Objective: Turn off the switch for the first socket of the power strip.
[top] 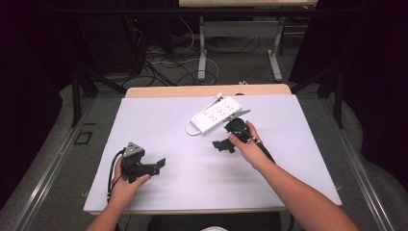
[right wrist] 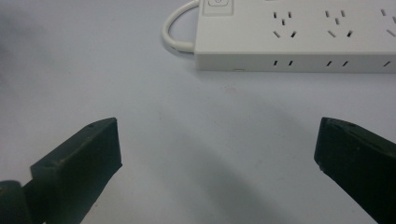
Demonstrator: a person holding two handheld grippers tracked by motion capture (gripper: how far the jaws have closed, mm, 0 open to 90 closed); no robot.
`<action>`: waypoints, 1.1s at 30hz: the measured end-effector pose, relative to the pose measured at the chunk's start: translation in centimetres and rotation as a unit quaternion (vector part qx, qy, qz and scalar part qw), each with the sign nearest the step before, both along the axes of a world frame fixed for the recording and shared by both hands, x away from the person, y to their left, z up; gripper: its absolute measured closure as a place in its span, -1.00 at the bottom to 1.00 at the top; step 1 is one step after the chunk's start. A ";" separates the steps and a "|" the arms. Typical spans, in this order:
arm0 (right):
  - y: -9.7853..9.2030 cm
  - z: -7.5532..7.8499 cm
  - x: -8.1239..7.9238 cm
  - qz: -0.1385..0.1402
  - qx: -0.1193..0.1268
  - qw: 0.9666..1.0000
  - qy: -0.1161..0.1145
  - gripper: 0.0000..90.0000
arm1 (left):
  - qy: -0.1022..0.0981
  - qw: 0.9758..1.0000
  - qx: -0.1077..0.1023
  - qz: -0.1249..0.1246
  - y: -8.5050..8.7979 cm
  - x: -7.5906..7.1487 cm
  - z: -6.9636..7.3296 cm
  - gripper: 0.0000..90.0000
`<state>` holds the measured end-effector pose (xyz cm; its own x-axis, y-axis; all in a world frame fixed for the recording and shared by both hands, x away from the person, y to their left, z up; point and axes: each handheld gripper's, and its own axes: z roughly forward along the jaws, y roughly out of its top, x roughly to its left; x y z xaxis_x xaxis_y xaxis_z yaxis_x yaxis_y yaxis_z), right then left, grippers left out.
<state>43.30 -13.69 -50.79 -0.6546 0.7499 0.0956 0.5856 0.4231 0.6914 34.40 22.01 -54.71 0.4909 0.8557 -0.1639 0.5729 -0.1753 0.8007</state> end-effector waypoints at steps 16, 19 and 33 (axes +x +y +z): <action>-2.4 -1.8 -1.3 -0.013 0.018 0.999 0.024 -0.83 | 0.002 1.000 0.003 0.000 -0.1 0.0 -0.1 -0.91; -2.8 -2.1 -1.3 -0.019 0.021 0.999 0.027 -0.83 | 0.003 1.000 0.005 -0.001 -0.1 0.0 -0.1 -0.91; -5.5 -3.1 -2.4 -0.044 0.038 0.998 0.031 -0.83 | 0.002 1.000 0.009 -0.001 -0.1 0.0 -0.1 -0.89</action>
